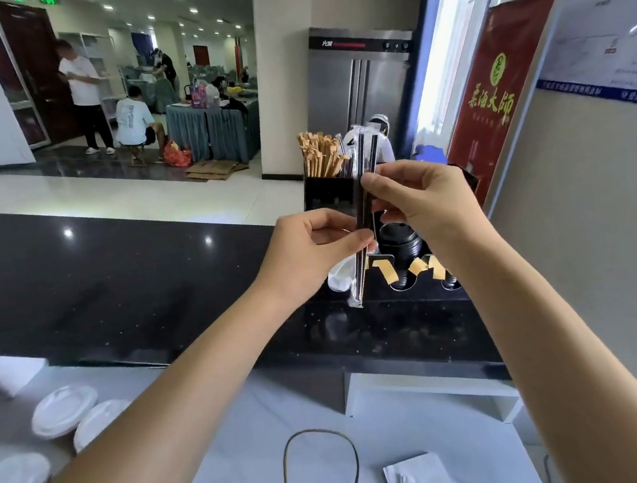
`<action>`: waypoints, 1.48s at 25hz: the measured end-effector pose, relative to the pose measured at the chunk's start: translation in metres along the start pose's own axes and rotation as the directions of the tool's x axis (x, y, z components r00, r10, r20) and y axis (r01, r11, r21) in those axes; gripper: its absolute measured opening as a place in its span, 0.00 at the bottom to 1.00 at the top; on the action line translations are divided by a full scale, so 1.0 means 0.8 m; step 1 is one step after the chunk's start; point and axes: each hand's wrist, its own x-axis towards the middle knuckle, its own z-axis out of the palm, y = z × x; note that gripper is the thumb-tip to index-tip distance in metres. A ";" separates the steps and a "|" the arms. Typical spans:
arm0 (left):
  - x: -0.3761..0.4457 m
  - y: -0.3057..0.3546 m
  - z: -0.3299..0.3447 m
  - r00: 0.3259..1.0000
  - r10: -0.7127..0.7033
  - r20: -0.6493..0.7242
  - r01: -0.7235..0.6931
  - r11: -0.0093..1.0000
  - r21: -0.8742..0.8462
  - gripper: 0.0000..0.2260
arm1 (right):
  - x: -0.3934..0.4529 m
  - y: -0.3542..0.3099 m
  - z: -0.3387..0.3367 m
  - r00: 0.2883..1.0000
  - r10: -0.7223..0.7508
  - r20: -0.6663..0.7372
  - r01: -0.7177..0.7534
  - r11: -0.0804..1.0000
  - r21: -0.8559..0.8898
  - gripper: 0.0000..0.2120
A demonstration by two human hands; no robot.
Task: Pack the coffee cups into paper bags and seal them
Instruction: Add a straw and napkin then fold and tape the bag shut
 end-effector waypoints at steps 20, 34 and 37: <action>-0.194 -0.053 -0.011 0.997 -0.077 0.031 0.070 0.982 0.174 0.07 | -0.216 0.067 0.045 1.000 0.004 0.014 -0.002 0.987 -0.160 0.06; -0.327 -0.131 -0.078 0.995 -0.040 0.096 -0.040 0.700 0.713 0.05 | -0.281 0.068 0.026 0.988 -0.121 -0.096 0.127 0.990 0.059 0.07; -0.334 -0.149 -0.082 0.988 -0.119 0.094 0.008 0.660 0.751 0.09 | -0.302 0.086 0.036 0.998 -0.062 -0.011 0.063 0.998 0.026 0.08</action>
